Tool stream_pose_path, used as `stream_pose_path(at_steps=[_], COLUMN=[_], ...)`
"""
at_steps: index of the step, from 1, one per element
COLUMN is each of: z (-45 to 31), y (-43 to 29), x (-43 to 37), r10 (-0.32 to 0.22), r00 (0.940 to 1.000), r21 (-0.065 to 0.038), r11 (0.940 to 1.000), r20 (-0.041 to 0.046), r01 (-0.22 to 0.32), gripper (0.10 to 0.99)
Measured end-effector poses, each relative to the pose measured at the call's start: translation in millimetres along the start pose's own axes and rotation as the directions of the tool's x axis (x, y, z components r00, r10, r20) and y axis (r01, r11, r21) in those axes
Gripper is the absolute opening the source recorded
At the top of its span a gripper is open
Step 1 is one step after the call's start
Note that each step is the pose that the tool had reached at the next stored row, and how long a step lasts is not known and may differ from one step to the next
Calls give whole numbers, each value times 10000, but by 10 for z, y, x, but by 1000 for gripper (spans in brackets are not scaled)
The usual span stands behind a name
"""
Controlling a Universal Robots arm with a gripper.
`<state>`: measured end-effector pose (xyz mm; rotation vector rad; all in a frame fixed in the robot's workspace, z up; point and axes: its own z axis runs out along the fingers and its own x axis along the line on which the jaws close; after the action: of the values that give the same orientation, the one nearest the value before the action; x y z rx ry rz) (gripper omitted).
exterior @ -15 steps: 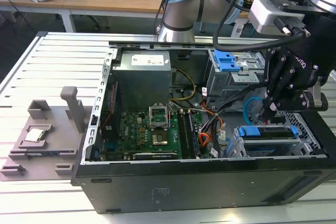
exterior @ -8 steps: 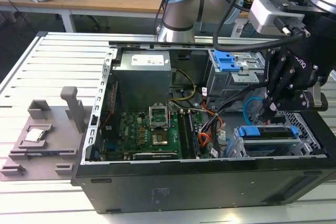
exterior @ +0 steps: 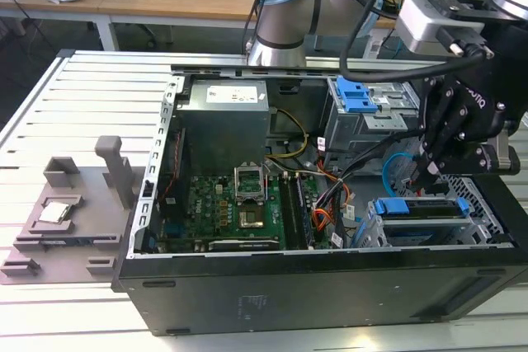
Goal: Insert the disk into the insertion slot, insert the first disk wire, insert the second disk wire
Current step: 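Insert the disk into the insertion slot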
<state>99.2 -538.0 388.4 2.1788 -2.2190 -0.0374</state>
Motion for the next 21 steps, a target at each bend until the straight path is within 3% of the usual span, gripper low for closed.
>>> stream_pose_path(at_steps=[4, 21], z=[-3, 153], y=[-114, -124], x=[-6, -6], r10=[1, 1], r00=[10000, 10000], r21=[0, 0], r11=[10000, 10000], r20=[-22, -23], r01=[-1, -1], gripper=[106, 106])
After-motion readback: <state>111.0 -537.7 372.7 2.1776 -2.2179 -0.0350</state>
